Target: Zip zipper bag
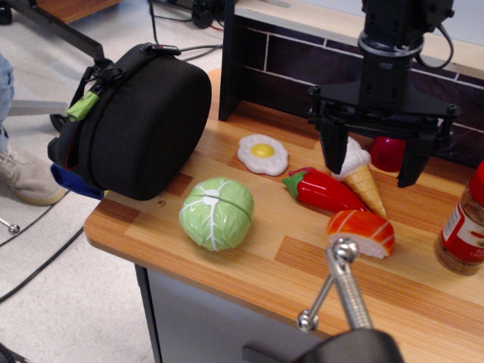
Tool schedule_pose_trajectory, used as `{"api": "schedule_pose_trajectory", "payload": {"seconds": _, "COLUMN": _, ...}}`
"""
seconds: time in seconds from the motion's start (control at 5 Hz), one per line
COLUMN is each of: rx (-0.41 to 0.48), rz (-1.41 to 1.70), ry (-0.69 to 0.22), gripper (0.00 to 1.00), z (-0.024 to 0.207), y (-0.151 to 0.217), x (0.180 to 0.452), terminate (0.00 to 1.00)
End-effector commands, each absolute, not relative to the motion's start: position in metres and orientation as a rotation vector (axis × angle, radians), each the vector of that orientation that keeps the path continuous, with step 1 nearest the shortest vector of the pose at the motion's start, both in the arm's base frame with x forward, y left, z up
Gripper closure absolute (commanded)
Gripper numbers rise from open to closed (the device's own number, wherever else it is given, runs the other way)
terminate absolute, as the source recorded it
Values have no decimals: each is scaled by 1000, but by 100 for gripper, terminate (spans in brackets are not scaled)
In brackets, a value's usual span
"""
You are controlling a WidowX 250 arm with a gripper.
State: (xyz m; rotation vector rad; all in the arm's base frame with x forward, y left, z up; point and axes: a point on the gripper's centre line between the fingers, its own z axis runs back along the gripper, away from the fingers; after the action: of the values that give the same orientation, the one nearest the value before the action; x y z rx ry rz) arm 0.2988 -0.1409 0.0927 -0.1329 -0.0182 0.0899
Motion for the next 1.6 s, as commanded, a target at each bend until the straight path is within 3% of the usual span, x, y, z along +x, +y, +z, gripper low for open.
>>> {"api": "schedule_pose_trajectory", "payload": {"seconds": 0.0, "rx": -133, "rz": 90, "ry": -18, "gripper": 0, "z": 93, "y": -141, "x": 299, "terminate": 0}}
{"api": "schedule_pose_trajectory", "payload": {"seconds": 0.4, "rx": -112, "rz": 21, "ry": -5, "gripper": 0, "z": 139, "y": -62, "x": 284, "terminate": 0}}
{"api": "schedule_pose_trajectory", "payload": {"seconds": 0.6, "rx": -47, "rz": -34, "ry": 23, "gripper": 0, "z": 164, "y": -17, "x": 277, "terminate": 0}}
{"api": "schedule_pose_trajectory", "payload": {"seconds": 1.0, "rx": 4, "rz": -147, "ry": -33, "gripper": 0, "z": 161, "y": 50, "x": 265, "terminate": 0}}
{"api": "schedule_pose_trajectory", "payload": {"seconds": 1.4, "rx": 60, "rz": -225, "ry": -51, "gripper": 0, "z": 139, "y": 75, "x": 256, "terminate": 0}}
